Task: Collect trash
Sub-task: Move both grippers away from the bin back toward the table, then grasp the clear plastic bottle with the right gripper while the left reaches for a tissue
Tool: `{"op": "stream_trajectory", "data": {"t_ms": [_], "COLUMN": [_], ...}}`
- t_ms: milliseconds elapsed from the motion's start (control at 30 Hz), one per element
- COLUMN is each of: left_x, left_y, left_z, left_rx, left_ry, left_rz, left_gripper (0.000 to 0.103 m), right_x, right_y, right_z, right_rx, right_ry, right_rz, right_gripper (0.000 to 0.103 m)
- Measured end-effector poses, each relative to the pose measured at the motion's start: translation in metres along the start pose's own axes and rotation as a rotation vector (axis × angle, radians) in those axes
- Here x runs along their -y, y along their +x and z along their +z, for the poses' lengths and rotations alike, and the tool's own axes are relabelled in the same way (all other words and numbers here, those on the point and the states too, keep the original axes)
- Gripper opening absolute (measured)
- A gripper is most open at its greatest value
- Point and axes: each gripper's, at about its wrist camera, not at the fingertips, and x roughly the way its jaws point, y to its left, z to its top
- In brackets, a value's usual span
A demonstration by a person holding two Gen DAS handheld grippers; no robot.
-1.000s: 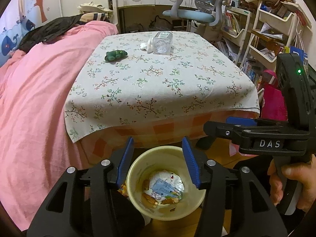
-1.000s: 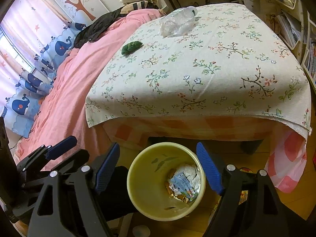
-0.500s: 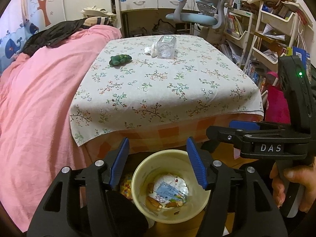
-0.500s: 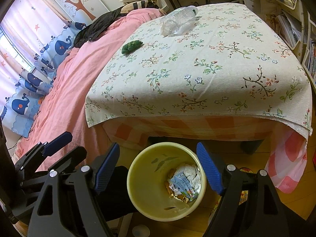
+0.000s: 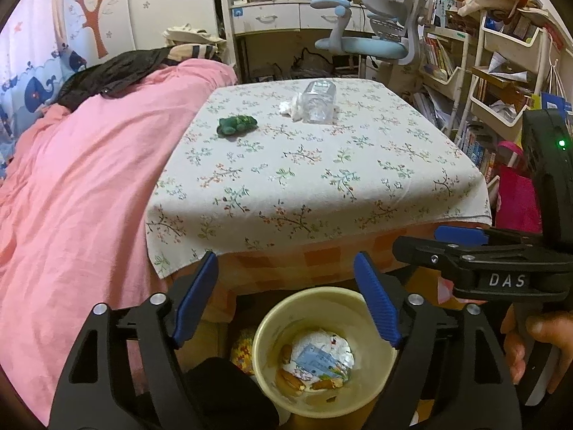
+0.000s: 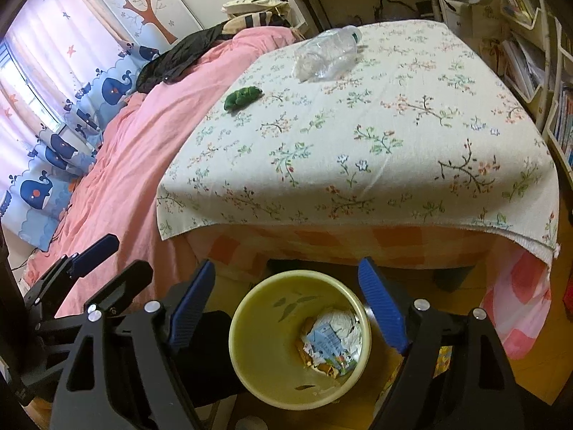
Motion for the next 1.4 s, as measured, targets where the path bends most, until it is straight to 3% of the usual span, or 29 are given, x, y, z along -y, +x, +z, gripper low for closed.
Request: {"op": "stream_trajectory", "data": {"t_ms": [333,600,1000,1400], "left_x": [-0.002,-0.012,-0.046,-0.064], "left_y": [-0.002,0.002,0.037,0.070], "left_z": [0.006,0.027,0.091,0.126], "left_rx": [0.023,0.045,0.062,0.055], "left_ry": [-0.009,-0.037,-0.107,-0.137], "left_rz": [0.005,0.016,0.085,0.102], "left_gripper": [0.083,0.087,0.088,0.089], "right_x": [0.000,-0.009,-0.020,0.004], "right_y": [0.002,-0.009,0.013,0.098], "right_z": [0.005,0.024,0.113,0.221], "right_rx": [0.024,0.097,0.176,0.166], "right_ry": [0.005,-0.030,-0.081,0.009], "right_rz": [-0.006,-0.034,-0.100,-0.233], "right_gripper": [0.081,0.085,0.087,0.087]}}
